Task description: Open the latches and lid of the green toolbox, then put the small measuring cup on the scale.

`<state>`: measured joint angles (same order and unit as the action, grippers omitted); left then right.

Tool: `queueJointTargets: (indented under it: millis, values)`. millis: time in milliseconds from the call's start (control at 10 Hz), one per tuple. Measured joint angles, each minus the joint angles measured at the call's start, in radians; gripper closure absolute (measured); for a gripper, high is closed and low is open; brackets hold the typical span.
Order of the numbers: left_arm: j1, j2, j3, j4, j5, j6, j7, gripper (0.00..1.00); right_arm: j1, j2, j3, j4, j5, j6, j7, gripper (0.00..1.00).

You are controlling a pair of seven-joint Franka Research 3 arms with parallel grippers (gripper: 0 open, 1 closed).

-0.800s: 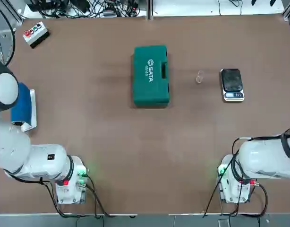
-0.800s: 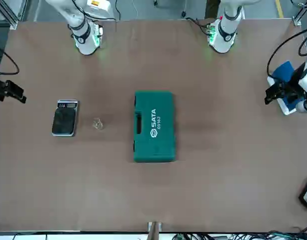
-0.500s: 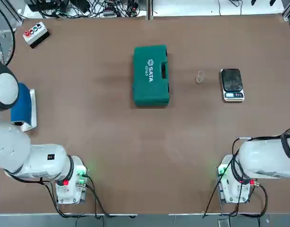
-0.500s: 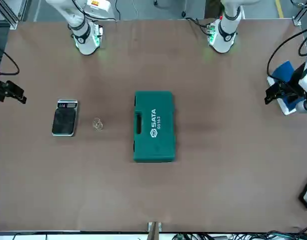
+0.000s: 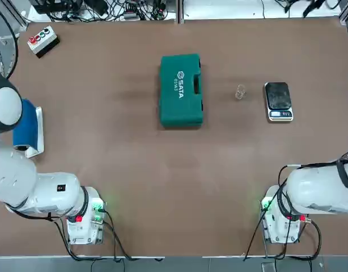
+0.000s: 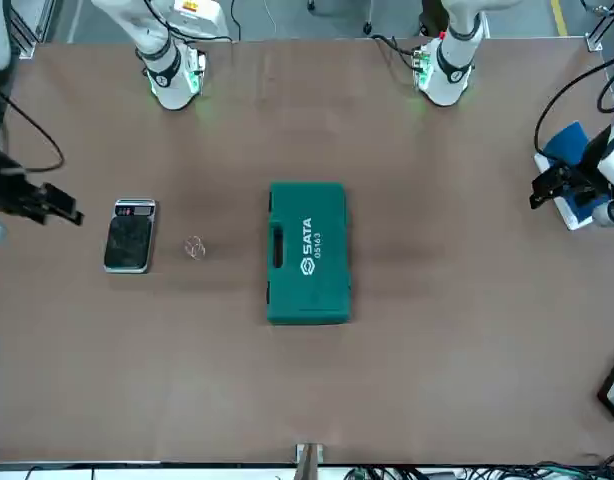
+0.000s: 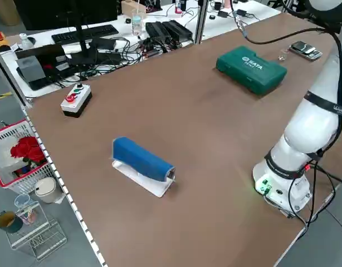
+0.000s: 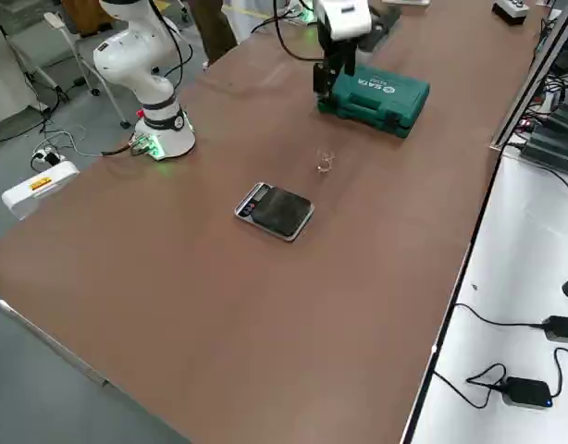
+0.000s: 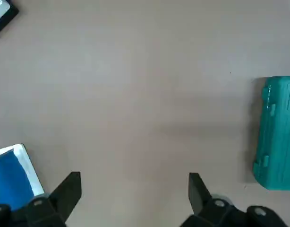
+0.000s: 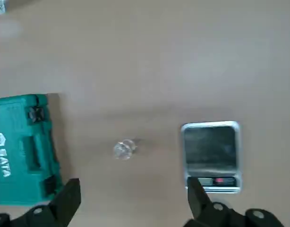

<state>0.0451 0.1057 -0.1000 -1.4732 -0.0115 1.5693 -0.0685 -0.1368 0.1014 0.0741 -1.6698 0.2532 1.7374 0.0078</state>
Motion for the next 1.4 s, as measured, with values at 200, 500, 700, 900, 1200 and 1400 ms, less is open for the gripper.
queueJointTargets:
  millis: [200, 500, 700, 900, 1200, 1400]
  values:
    - [0.001, 0.015, 0.001, -0.023, 0.000, 0.000, -0.018, 0.04, 0.016, 0.038, 0.007, -0.076, 0.181, 0.041, -0.005, 0.00]
    - [0.007, 0.055, 0.001, -0.042, 0.000, 0.002, -0.036, 0.26, 0.051, 0.048, 0.079, -0.194, 0.411, 0.131, -0.019, 0.00]
    - [0.007, 0.061, 0.001, -0.078, 0.000, 0.012, -0.037, 0.60, 0.060, 0.072, 0.115, -0.282, 0.579, 0.197, -0.140, 0.00]
    - [0.003, 0.066, -0.001, -0.102, -0.001, 0.037, -0.065, 0.74, 0.060, 0.123, 0.114, -0.360, 0.755, 0.219, -0.360, 0.00]
    - [0.004, 0.069, -0.002, -0.161, -0.070, 0.088, -0.086, 0.98, 0.085, 0.229, 0.115, -0.424, 0.990, 0.258, -0.677, 0.00]
    - [0.003, 0.059, -0.031, -0.301, -0.097, 0.240, -0.086, 0.99, 0.141, 0.296, 0.118, -0.437, 1.083, 0.321, -0.785, 0.00]
